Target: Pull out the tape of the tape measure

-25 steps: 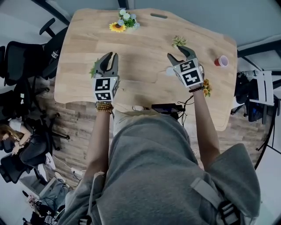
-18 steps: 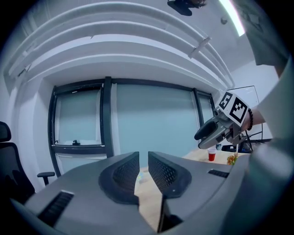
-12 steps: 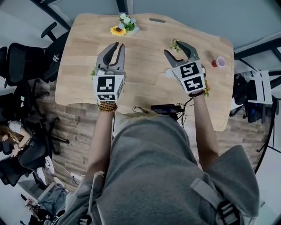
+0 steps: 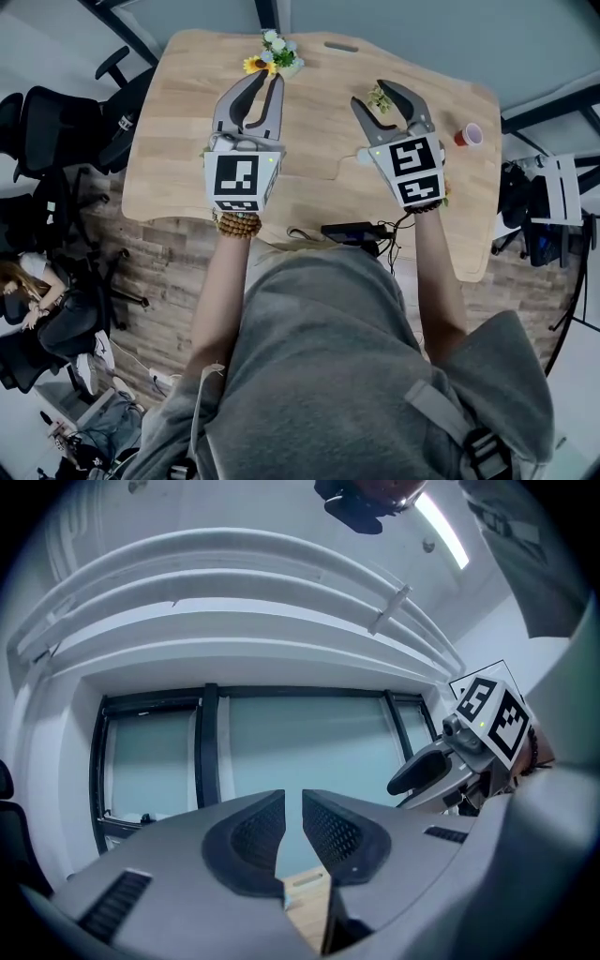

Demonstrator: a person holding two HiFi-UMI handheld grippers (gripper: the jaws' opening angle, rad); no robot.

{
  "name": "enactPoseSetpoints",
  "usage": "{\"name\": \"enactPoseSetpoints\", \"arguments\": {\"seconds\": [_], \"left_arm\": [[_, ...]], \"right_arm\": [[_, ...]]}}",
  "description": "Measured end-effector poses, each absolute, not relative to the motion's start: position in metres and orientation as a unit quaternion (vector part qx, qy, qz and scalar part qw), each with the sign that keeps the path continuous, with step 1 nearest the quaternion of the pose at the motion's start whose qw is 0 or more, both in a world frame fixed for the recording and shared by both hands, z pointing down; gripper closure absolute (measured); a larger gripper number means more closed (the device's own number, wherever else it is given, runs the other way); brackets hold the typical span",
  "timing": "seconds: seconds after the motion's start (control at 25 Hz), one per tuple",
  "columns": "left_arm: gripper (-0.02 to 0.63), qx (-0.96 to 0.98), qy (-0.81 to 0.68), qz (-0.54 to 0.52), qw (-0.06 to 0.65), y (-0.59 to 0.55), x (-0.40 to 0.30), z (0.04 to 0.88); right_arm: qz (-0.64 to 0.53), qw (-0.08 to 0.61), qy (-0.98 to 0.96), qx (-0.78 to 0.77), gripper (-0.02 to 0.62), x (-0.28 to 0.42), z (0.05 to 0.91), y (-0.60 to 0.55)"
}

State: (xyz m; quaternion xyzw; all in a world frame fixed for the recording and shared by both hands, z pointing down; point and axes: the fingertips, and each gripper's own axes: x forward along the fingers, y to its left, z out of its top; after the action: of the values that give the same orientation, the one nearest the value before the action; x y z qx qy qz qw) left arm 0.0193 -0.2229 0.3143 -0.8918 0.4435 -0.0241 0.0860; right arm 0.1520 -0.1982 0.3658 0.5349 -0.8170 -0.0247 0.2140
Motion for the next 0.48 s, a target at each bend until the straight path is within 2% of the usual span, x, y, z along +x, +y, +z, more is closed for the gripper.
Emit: {"name": "enactPoseSetpoints", "arguments": {"seconds": [0.48], "left_arm": [[0.552, -0.881, 0.459, -0.002, 0.118, -0.191, 0.032, 0.307]], "right_arm": [[-0.034, 0.169, -0.828, 0.533, 0.428, 0.128, 0.357, -0.177]]}}
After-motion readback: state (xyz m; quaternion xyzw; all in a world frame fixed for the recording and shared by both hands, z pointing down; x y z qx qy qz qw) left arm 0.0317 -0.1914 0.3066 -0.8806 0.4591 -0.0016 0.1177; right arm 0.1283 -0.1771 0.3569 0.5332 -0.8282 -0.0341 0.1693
